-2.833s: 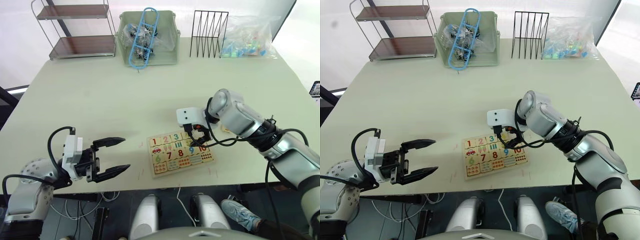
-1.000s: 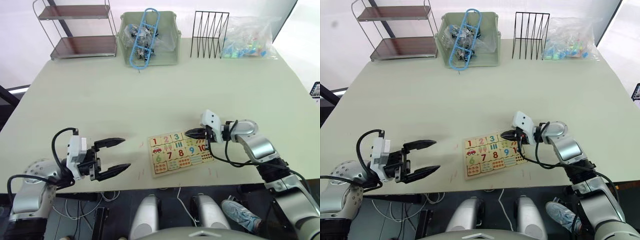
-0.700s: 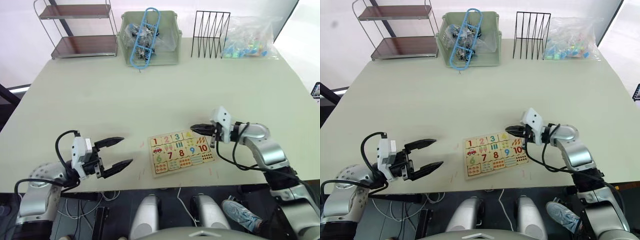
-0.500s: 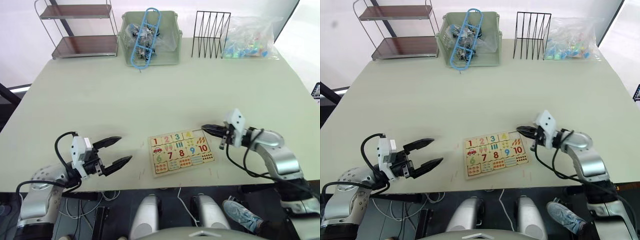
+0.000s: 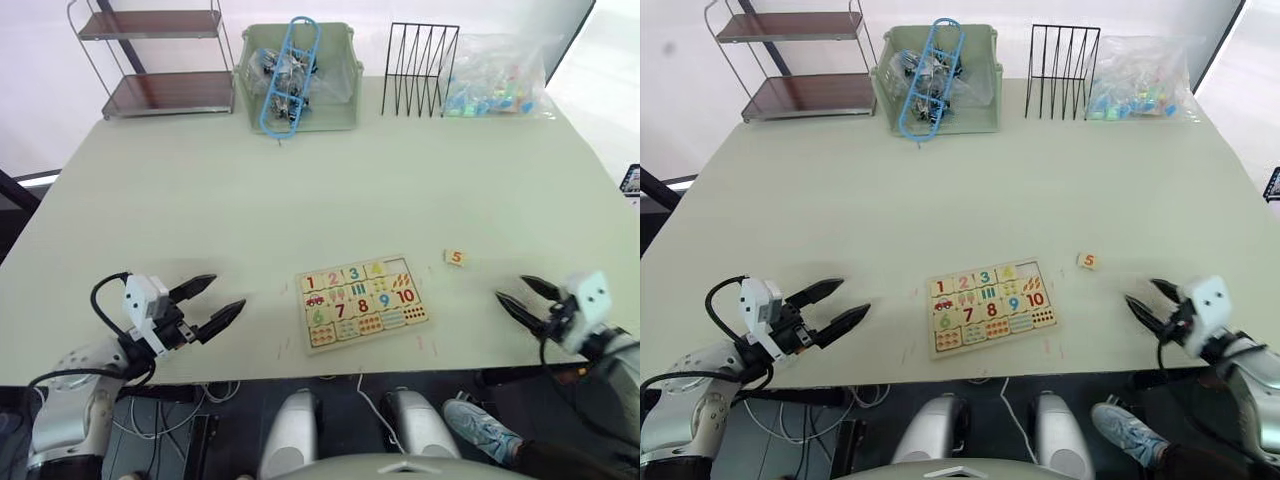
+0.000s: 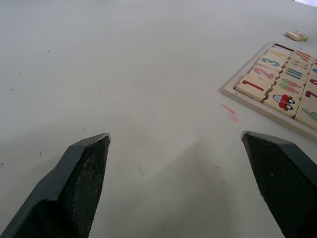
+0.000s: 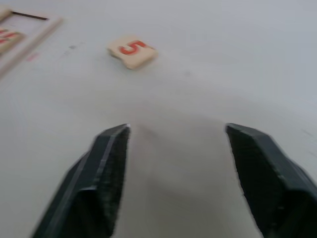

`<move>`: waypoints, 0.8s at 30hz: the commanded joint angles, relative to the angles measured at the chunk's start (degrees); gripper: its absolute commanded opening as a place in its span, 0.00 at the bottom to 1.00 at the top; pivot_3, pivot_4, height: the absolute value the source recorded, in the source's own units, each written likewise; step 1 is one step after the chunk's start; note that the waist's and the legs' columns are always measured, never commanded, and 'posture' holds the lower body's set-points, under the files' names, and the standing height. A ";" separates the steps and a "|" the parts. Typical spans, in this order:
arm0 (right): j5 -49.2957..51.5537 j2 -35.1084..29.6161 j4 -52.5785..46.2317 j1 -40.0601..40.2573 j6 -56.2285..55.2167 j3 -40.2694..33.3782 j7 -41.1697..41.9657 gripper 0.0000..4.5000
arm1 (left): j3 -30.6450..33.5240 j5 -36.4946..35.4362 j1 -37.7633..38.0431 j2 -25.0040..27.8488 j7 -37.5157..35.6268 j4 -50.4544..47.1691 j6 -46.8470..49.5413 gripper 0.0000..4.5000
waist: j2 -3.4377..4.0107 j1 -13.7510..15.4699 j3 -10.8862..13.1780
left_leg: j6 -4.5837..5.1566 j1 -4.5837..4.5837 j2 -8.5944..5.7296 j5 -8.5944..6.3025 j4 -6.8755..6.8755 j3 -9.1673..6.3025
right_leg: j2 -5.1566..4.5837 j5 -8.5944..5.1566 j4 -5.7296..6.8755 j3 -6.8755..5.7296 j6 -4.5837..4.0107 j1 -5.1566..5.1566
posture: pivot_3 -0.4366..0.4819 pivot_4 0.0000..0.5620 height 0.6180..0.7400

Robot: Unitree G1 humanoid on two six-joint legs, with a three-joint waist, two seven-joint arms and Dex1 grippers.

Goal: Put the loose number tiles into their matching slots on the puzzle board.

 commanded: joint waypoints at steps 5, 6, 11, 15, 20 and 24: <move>5.83 -1.77 1.86 6.59 -7.02 -9.56 5.47 0.98 | 4.23 -1.76 2.95 1.61 1.13 -4.27 0.92 1.00 | 0.00 0.01 0.00 | 0.00 0.02 0.01 0.00 -0.09 0.00 | 0.03 -0.02 -0.02 0.00 -0.02 0.01 | 0.48 0.27 1.00; 6.18 -1.69 2.23 7.04 -7.52 -9.94 5.76 0.98 | 4.53 -1.90 3.35 1.70 1.10 -4.45 1.03 1.00 | 0.00 -0.01 0.00 | 0.00 0.02 0.01 0.00 -0.09 0.00 | 0.03 -0.03 -0.02 -0.01 -0.02 0.00 | 0.48 0.27 1.00; 6.69 -0.78 4.81 8.92 -10.48 -10.27 6.80 0.98 | 4.38 -2.24 5.00 1.54 1.07 -6.77 2.03 1.00 | -0.01 0.06 -0.01 | 0.00 0.04 0.02 0.00 -0.08 0.00 | -0.01 -0.04 -0.03 0.02 0.00 0.01 | 0.48 0.27 1.00; 6.83 -0.16 4.35 9.41 -11.10 -9.12 6.77 0.98 | 4.11 -2.25 5.12 1.67 0.98 -7.94 2.71 1.00 | 0.00 0.08 0.00 | 0.00 0.04 0.02 -0.01 -0.08 -0.01 | 0.00 -0.04 -0.03 0.02 0.00 0.01 | 0.48 0.27 1.00; 7.21 0.37 2.68 9.34 -10.54 -8.25 5.74 0.98 | 5.00 -2.85 5.68 1.35 1.59 -9.31 3.54 1.00 | 0.00 0.09 0.00 | 0.00 0.04 0.02 -0.01 -0.08 -0.02 | 0.00 -0.04 -0.03 0.03 -0.01 0.01 | 0.48 0.27 1.00; 8.36 0.64 -0.31 9.71 -8.88 -7.65 4.97 0.98 | 5.49 -3.16 6.05 1.24 2.17 -9.65 3.83 1.00 | 0.00 0.08 0.00 | 0.00 0.04 0.02 -0.01 -0.08 -0.03 | 0.00 -0.04 -0.03 0.02 -0.01 0.01 | 0.48 0.27 1.00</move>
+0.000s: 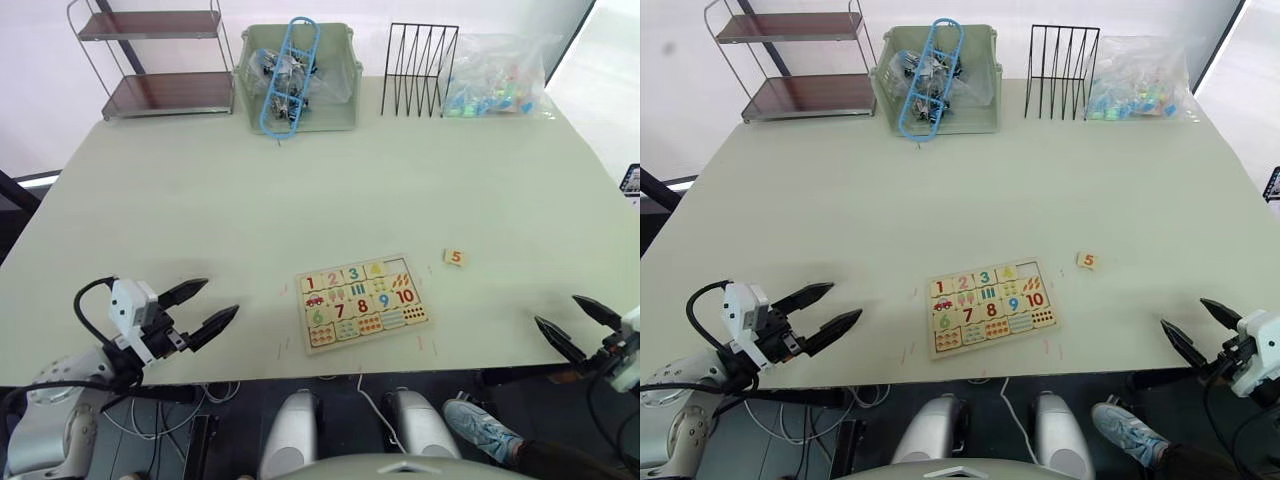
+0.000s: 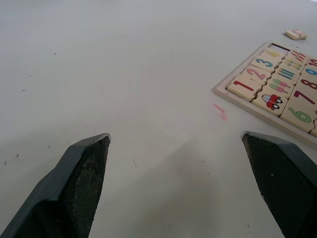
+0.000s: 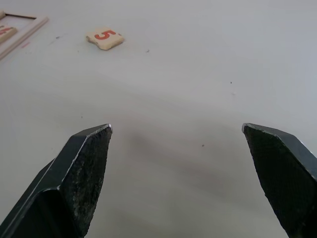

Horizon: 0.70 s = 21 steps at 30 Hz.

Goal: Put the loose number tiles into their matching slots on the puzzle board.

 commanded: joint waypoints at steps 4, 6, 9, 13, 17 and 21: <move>2.59 -0.35 -4.97 0.03 2.25 -0.06 -1.38 0.98 | 1.74 -1.16 0.43 -0.17 1.23 -2.79 -0.16 1.00 | 0.00 0.01 0.00 | 0.00 0.00 0.00 0.00 0.00 -0.01 | 0.00 0.00 0.00 0.00 0.00 0.00 | 0.48 0.27 1.00; 2.82 -0.52 -4.98 -0.51 2.72 0.11 -1.44 0.98 | 1.54 -1.17 0.31 -0.30 1.69 -2.96 -0.10 1.00 | 0.00 0.02 0.00 | 0.00 0.00 0.00 0.00 0.00 -0.01 | -0.01 0.00 0.00 0.00 0.00 0.00 | 0.48 0.27 1.00; 2.76 -0.73 -4.21 -1.35 2.85 0.28 -1.15 0.98 | 1.30 -1.09 0.12 -0.43 2.15 -3.02 -0.07 1.00 | 0.00 0.02 0.00 | 0.00 0.00 0.00 0.00 0.00 0.00 | 0.00 0.00 0.00 0.00 0.00 0.00 | 0.48 0.27 1.00; 2.40 -0.85 -2.40 -2.24 2.27 0.27 -0.33 0.98 | 1.06 -0.95 0.05 -0.70 2.64 -3.05 -0.26 1.00 | 0.00 0.02 0.00 | 0.00 0.00 -0.01 0.00 0.00 0.03 | 0.00 0.00 0.00 0.00 0.00 0.00 | 0.48 0.27 1.00; 2.25 -0.92 -1.08 -2.81 1.57 0.39 0.52 0.98 | 0.77 -0.67 0.02 -1.12 2.89 -2.81 -0.78 1.00 | 0.00 0.01 0.00 | 0.00 0.00 -0.02 0.00 0.01 0.07 | 0.00 0.01 0.00 0.00 -0.01 0.01 | 0.48 0.27 1.00; 2.05 -0.67 -0.05 -3.06 0.69 0.59 1.26 0.98 | 0.57 -0.34 -0.14 -1.43 2.81 -2.32 -1.29 1.00 | -0.01 0.00 0.00 | 0.00 0.00 -0.02 0.00 0.01 0.07 | 0.01 0.01 0.00 0.00 -0.01 0.01 | 0.48 0.27 1.00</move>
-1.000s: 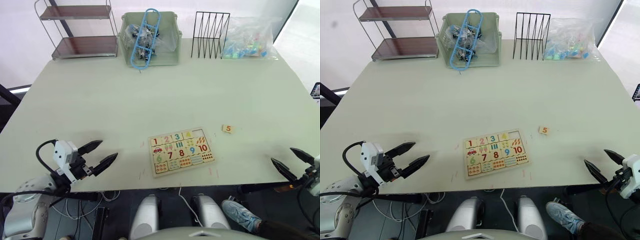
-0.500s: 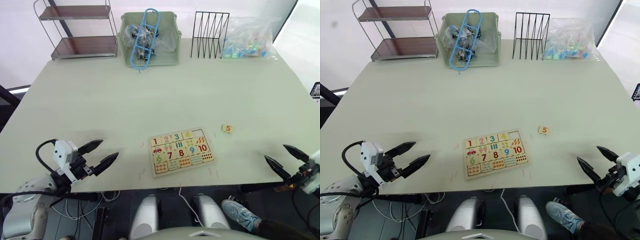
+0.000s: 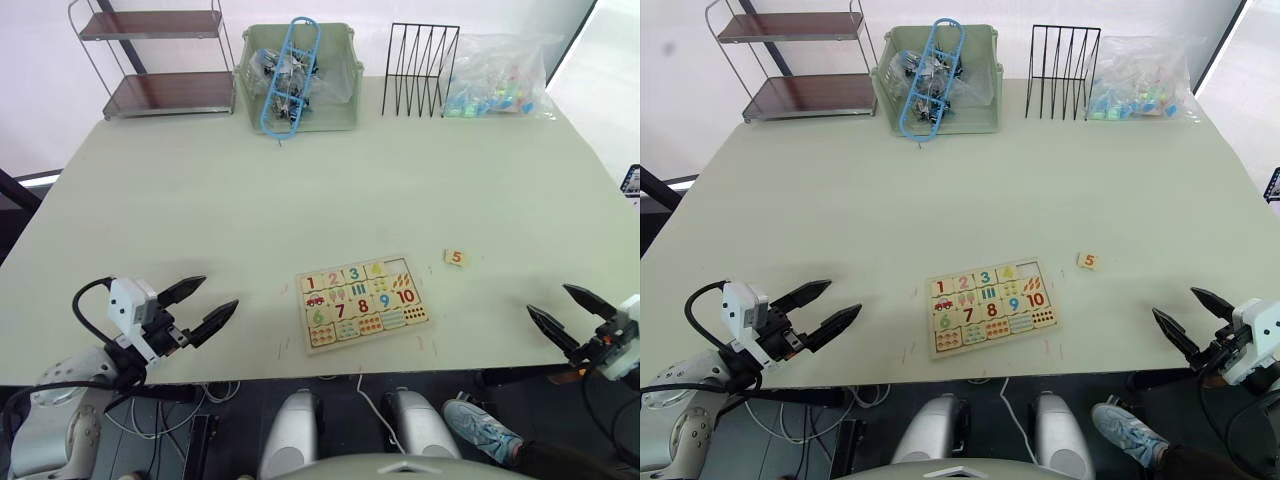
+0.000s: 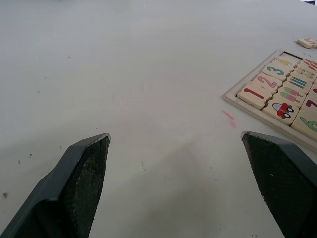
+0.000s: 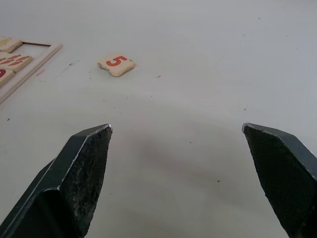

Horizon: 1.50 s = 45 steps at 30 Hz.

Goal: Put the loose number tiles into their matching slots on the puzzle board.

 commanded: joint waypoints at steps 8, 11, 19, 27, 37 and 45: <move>0.34 -0.57 2.70 -0.14 -3.79 0.16 2.05 0.98 | 1.05 -0.01 0.64 -0.19 -1.00 -0.45 -2.43 1.00 | 0.00 0.00 -0.01 | 0.00 0.00 0.00 0.00 0.00 0.01 | 0.00 0.00 0.00 0.00 0.00 0.00 | 0.48 0.27 1.00; 0.38 -0.78 3.80 -0.59 -4.42 0.24 2.48 0.98 | 0.85 0.03 0.58 -0.22 -1.19 -0.21 -2.78 1.00 | -0.01 0.00 -0.01 | 0.00 0.00 0.00 0.00 0.00 0.01 | 0.00 0.00 0.00 0.00 0.00 0.00 | 0.48 0.27 1.00; -0.06 -1.28 4.84 -3.18 -4.29 2.03 3.03 0.98 | -1.59 1.67 -1.55 1.31 -5.54 2.22 -4.98 1.00 | 0.00 0.00 -0.01 | 0.00 0.01 -0.01 0.00 0.01 0.01 | 0.02 0.00 0.01 0.00 0.00 0.01 | 0.48 0.27 1.00; -0.65 -6.99 6.38 -12.56 0.36 8.02 6.53 0.98 | -5.64 -1.46 -9.95 5.96 -18.85 5.01 -4.48 1.00 | 0.01 -0.09 -0.01 | 0.00 0.01 -0.02 0.00 0.08 0.01 | 0.03 0.13 0.07 0.00 -0.19 0.02 | 0.48 0.27 1.00; -6.69 -12.42 19.21 -31.74 1.82 19.82 15.13 0.98 | -8.67 -2.40 -17.29 8.65 -30.81 9.14 -4.98 1.00 | 0.02 -0.12 0.01 | 0.01 0.00 -0.01 0.01 0.07 -0.02 | 0.07 0.22 0.08 -0.01 -0.09 0.01 | 0.48 0.27 1.00; -12.53 -12.89 30.44 -43.74 -1.03 27.59 22.82 0.98 | -9.28 -2.93 -20.26 8.00 -34.49 10.21 -5.79 1.00 | 0.02 -0.12 0.02 | 0.01 -0.01 -0.01 0.01 0.09 -0.04 | 0.07 0.28 0.09 -0.03 0.00 0.01 | 0.48 0.27 1.00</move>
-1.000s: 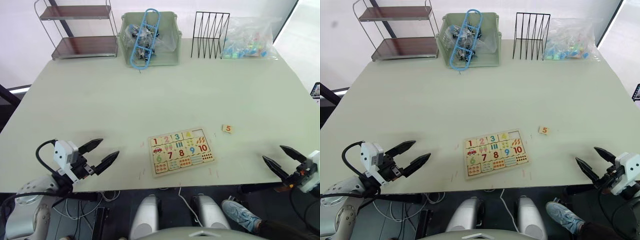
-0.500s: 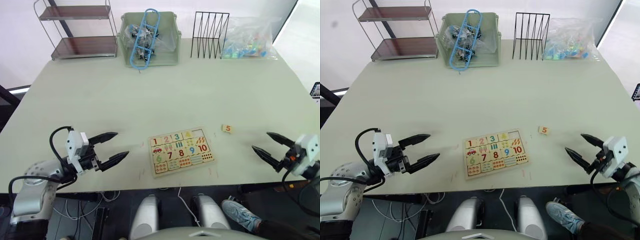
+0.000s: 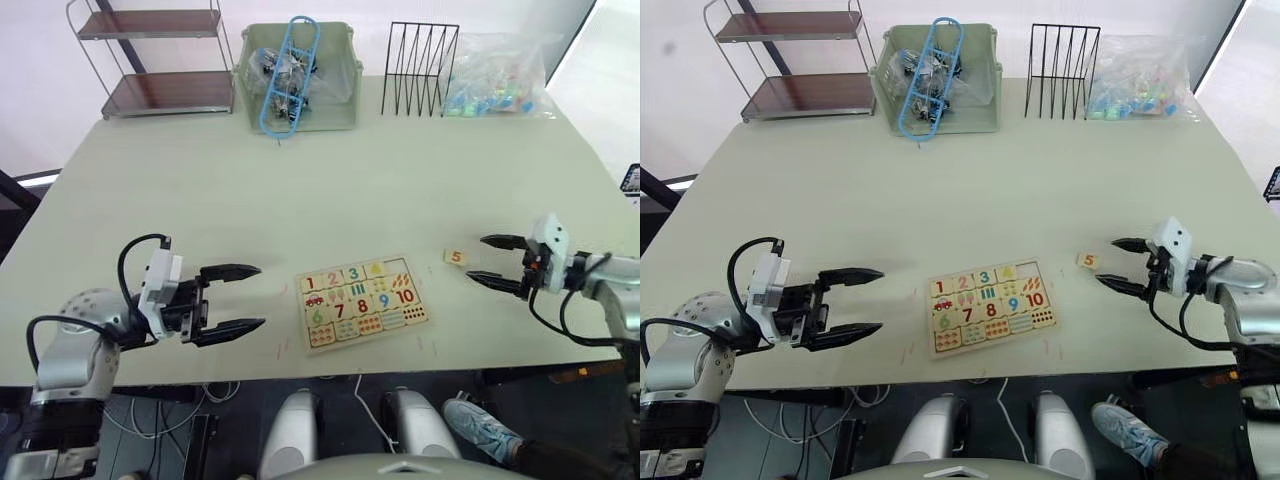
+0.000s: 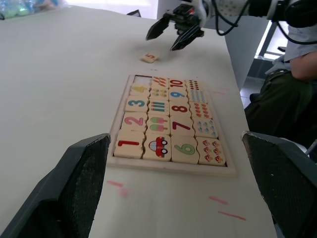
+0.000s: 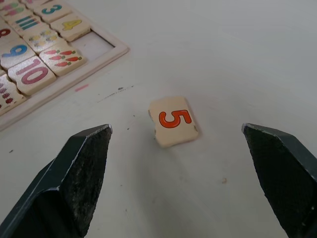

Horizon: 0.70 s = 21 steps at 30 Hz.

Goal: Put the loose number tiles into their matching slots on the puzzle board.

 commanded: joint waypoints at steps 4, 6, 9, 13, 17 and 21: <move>-3.78 -1.04 7.38 -6.95 -3.88 3.10 5.31 0.98 | 1.07 -2.11 -0.62 -0.62 -2.53 0.04 -1.97 1.00 | 0.00 0.00 0.00 | 0.00 -0.02 0.00 0.00 0.00 0.00 | -0.01 0.00 -0.01 0.00 0.00 0.00 | 0.48 0.27 1.00; -4.76 -0.74 9.52 -8.82 -4.60 3.96 6.15 0.98 | 1.19 -1.91 -0.35 -0.78 -3.06 0.70 -2.78 1.00 | 0.01 0.01 0.00 | 0.00 -0.02 0.00 0.00 0.00 -0.01 | -0.01 0.00 0.00 -0.01 0.00 0.00 | 0.48 0.27 1.00; -6.78 -0.03 12.50 -11.37 -6.69 5.44 6.82 0.98 | 1.42 -1.84 -0.18 -0.81 -3.59 1.56 -3.83 1.00 | 0.01 -0.05 0.01 | 0.00 -0.01 0.00 0.00 0.00 0.00 | -0.01 0.01 0.02 0.00 0.00 -0.01 | 0.48 0.27 1.00; -8.06 1.30 15.32 -13.47 -8.99 6.29 7.03 0.98 | 1.33 -2.00 -0.24 -0.84 -3.74 1.93 -4.50 1.00 | 0.01 -0.09 0.01 | 0.00 0.00 0.00 0.00 0.00 -0.01 | 0.00 0.00 0.03 0.00 -0.01 -0.01 | 0.48 0.27 1.00; -9.69 1.95 18.42 -15.05 -11.87 6.87 7.37 0.98 | 1.24 -1.90 -0.59 -0.96 -3.93 2.88 -5.28 1.00 | 0.01 -0.09 0.01 | 0.00 -0.01 0.00 0.00 0.00 0.01 | -0.01 0.01 0.03 0.00 -0.01 -0.01 | 0.48 0.27 1.00; -10.40 2.32 20.38 -15.72 -13.26 7.15 7.34 0.98 | 1.23 -1.88 -0.77 -0.99 -4.00 3.35 -5.67 1.00 | 0.01 -0.04 0.01 | 0.00 -0.01 0.00 0.00 0.01 0.00 | -0.02 0.01 0.03 0.00 -0.01 0.00 | 0.48 0.27 1.00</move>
